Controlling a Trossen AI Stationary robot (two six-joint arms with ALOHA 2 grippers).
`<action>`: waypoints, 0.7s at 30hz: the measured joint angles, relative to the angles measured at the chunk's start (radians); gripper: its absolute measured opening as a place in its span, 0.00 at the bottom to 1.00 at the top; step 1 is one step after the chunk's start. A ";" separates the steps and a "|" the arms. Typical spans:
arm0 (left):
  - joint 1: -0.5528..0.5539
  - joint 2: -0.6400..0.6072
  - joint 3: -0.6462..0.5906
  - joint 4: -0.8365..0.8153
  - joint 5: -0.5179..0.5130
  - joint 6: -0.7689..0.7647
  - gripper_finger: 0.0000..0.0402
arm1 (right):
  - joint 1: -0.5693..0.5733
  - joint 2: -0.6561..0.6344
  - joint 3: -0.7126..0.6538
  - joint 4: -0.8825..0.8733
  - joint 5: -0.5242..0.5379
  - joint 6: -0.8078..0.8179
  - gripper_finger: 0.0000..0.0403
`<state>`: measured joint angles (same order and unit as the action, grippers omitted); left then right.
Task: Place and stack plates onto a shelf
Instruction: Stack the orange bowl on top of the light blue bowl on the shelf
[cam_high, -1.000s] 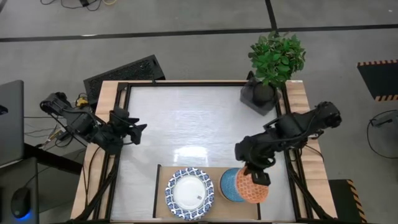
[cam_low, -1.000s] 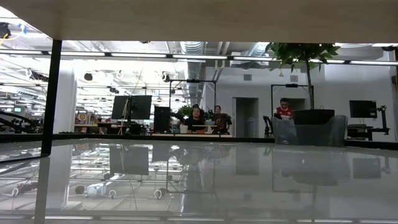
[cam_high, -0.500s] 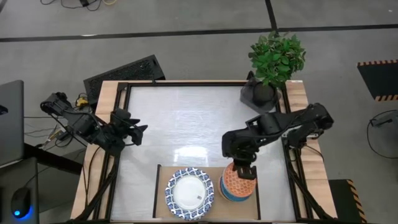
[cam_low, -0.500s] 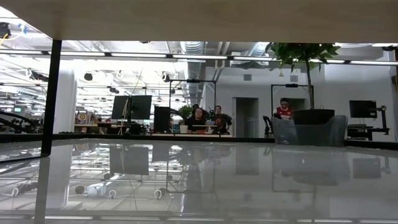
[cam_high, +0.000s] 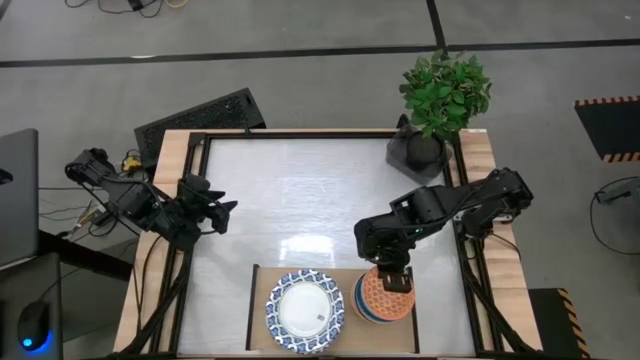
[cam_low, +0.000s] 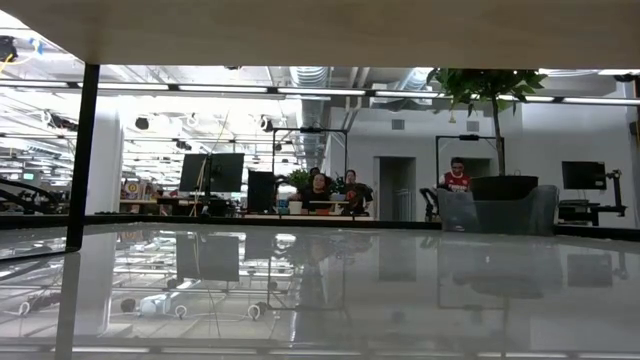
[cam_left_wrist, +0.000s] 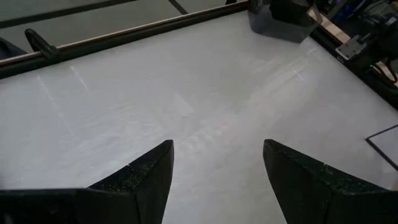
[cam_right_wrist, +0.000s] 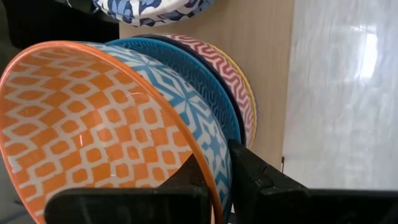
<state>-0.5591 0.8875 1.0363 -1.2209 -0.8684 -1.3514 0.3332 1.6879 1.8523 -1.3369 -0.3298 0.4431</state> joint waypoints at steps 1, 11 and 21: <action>0.000 0.000 0.000 0.000 0.000 0.000 0.58 | 0.000 0.001 0.000 0.001 0.001 0.000 0.13; 0.000 0.000 0.000 0.000 -0.001 0.010 0.58 | 0.000 0.003 0.000 0.008 0.008 0.001 0.26; 0.000 0.000 0.000 0.000 -0.007 0.012 0.58 | -0.003 0.002 0.000 0.006 -0.038 0.001 0.31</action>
<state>-0.5591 0.8875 1.0363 -1.2209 -0.8757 -1.3396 0.3303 1.6897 1.8523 -1.3304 -0.3677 0.4442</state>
